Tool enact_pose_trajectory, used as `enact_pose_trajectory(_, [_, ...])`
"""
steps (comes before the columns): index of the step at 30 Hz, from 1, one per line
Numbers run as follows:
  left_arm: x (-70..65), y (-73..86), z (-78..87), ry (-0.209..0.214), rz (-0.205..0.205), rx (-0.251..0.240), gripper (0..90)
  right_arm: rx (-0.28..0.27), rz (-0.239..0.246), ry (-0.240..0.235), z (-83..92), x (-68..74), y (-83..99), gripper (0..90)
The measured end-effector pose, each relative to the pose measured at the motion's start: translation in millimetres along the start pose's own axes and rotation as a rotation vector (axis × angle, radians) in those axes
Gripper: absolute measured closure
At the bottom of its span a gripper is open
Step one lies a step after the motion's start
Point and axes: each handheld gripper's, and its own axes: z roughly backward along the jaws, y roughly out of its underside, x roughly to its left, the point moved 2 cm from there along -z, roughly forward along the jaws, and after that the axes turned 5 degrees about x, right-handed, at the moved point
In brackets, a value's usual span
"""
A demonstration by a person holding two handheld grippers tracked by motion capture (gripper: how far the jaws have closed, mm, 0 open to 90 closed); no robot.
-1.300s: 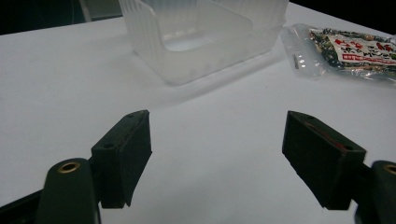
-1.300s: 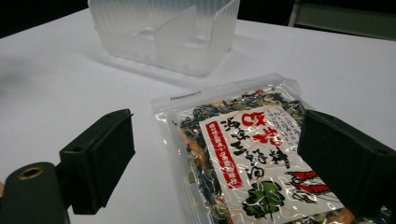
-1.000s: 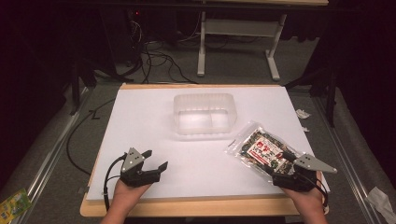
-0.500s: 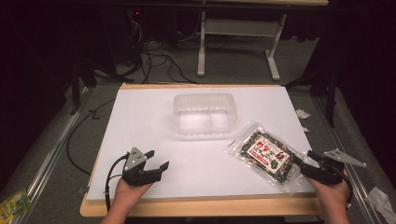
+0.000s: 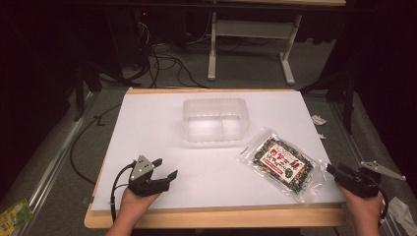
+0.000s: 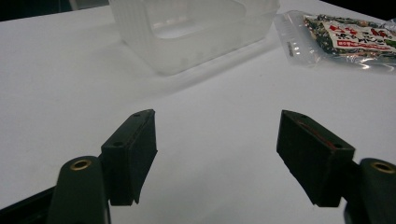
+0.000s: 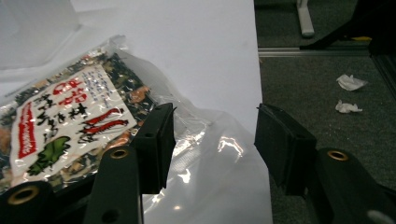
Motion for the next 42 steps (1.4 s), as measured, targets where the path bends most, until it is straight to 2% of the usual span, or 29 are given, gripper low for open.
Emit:
enact_pose_trajectory(3, [0.8,0.4,-1.5,0.000,-0.004,0.008,29.2,0.019,-0.005,0.002,-6.4,-3.9,1.5,50.8])
enact_pose_trajectory(7, [0.3,0.7,-0.6,0.000,-0.007,0.010,29.2,0.035,-0.040,0.017,-19.1,-11.5,-0.8,52.7])
enact_pose_trajectory(9, [-0.6,0.8,0.3,-0.003,-0.005,0.005,29.2,0.045,-0.063,0.001,-25.5,-14.5,-1.2,54.1])
enact_pose_trajectory(14, [-0.6,1.3,0.5,-0.004,-0.005,0.005,29.3,0.049,-0.048,-0.028,-27.0,-12.7,-1.5,65.4])
enact_pose_trajectory(17, [-0.3,1.3,0.4,-0.005,-0.006,0.010,29.3,0.042,-0.033,-0.031,-23.5,-11.1,-2.6,77.5])
enact_pose_trajectory(18, [-0.6,1.3,0.6,-0.005,-0.005,0.008,29.3,0.046,-0.045,-0.036,-22.1,-10.0,-2.4,81.3])
enact_pose_trajectory(21, [-0.9,1.2,1.2,-0.005,-0.010,0.008,29.3,0.056,-0.025,-0.042,-19.7,-8.0,-0.6,85.7])
enact_pose_trajectory(25, [-0.8,0.2,0.6,-0.005,-0.011,0.007,29.4,0.069,-0.006,-0.054,-14.2,-3.2,4.0,87.2])
enact_pose_trajectory(31, [-3.8,-4.9,-3.6,0.015,-0.018,-0.007,29.4,0.094,0.027,-0.085,0.5,11.9,17.0,87.4])
enact_pose_trajectory(35, [-7.0,-8.7,-8.9,0.037,-0.029,-0.007,29.4,0.116,0.053,-0.111,9.3,28.0,24.9,87.3])
enact_pose_trajectory(38, [-10.1,-10.8,-12.7,0.048,-0.044,-0.004,29.4,0.136,0.092,-0.144,15.3,44.2,33.0,86.8])
enact_pose_trajectory(42, [-12.8,-12.7,-15.4,0.056,-0.046,-0.005,29.6,0.167,0.117,-0.189,19.1,62.4,39.1,86.8])
